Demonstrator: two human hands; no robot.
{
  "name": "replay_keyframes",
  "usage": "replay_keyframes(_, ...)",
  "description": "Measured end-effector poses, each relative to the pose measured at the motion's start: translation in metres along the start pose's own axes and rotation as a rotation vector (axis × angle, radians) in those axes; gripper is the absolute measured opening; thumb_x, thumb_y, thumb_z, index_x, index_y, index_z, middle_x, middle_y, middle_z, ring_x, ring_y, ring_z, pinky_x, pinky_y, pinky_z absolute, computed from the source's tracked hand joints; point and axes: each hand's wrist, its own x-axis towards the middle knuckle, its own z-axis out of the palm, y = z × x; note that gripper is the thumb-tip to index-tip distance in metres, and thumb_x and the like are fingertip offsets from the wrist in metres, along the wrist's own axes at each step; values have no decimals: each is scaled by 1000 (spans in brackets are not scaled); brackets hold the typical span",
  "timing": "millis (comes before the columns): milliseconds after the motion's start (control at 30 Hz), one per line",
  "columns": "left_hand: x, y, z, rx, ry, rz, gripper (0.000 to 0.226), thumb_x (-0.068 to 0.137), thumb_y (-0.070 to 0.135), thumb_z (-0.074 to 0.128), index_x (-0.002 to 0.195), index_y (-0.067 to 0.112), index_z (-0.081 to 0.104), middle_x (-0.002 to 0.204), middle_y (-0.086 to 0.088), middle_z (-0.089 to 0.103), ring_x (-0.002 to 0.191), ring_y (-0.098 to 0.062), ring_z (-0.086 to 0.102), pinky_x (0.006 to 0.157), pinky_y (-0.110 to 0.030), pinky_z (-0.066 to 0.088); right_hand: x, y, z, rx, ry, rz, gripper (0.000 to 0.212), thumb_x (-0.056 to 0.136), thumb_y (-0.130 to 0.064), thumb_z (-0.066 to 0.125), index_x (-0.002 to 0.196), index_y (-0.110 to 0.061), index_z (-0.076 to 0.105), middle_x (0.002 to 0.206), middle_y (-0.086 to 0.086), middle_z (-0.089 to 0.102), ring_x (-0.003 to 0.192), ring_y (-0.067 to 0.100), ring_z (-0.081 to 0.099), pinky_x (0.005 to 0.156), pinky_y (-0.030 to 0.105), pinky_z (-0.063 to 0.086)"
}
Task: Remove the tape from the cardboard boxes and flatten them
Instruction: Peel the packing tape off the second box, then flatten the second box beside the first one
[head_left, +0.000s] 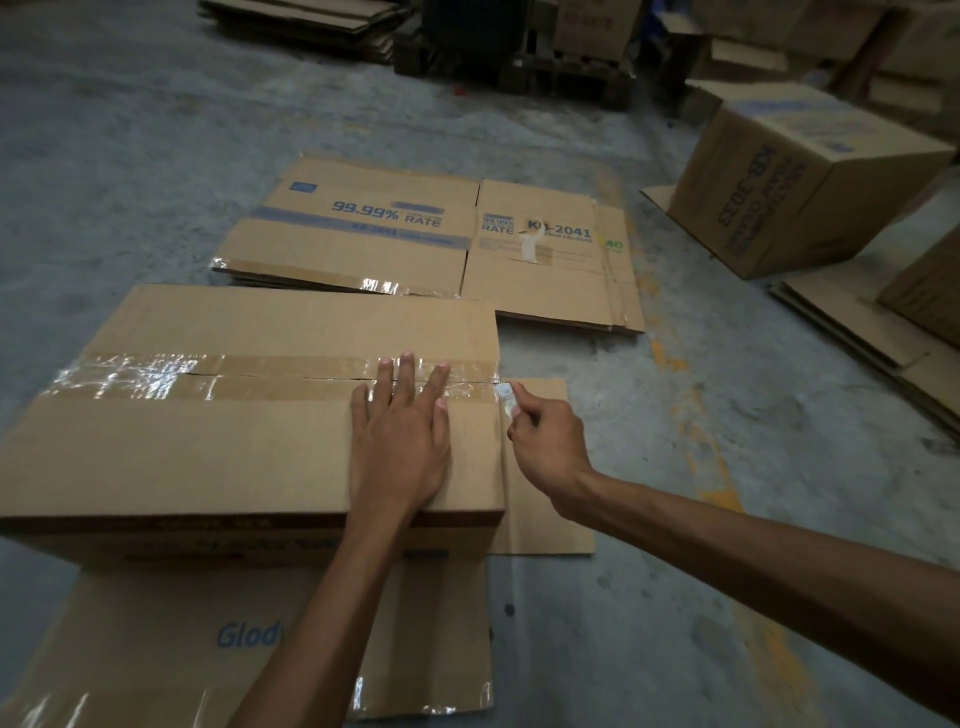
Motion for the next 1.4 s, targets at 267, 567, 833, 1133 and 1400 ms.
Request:
replay_keyframes(267, 3, 0, -1, 7, -13, -15, 50, 105, 38, 23, 155, 37, 20, 166, -1, 10, 153, -22, 2, 122, -46, 7, -18, 8, -12, -22, -212, -33, 41, 103, -21, 47, 143, -30, 49, 103, -11, 70, 90, 11, 68, 87, 34, 59)
replay_keyframes(567, 10, 1, 2, 1, -18, -3, 51, 104, 38, 24, 155, 34, 22, 165, -7, 12, 152, -27, 5, 122, -49, 7, -55, 12, -37, -246, 3, -271, 33, 103, -18, 49, 130, -25, 65, 70, -15, 64, 62, -2, 59, 55, 8, 42)
replay_keyframes(833, 18, 5, 8, -7, -12, 1, 53, 100, 34, 29, 153, 28, 31, 163, -13, 19, 150, -34, 12, 119, -54, 9, -129, 115, -20, -637, 115, -329, 60, 90, 4, 54, 144, -22, 50, 108, 4, 51, 94, 21, 49, 75, 28, 45)
replay_keyframes(1133, 18, -1, 5, -25, -37, 25, 54, 100, 35, 28, 153, 27, 29, 163, -15, 16, 151, -35, 9, 119, -53, 2, -181, 173, 33, -1048, -58, 85, 83, 86, -21, 56, 157, -33, 15, 161, 20, 6, 145, 41, 3, 112, 49, 0)
replay_keyframes(1400, 21, -51, -40, -75, -36, 108, 45, 98, 30, 40, 142, 29, 50, 155, -14, 36, 142, -30, 29, 115, -44, 20, -93, 36, 14, -389, 344, 77, 42, 101, -27, 40, 136, -14, 60, 125, 16, 63, 116, 33, 55, 100, 44, 44)
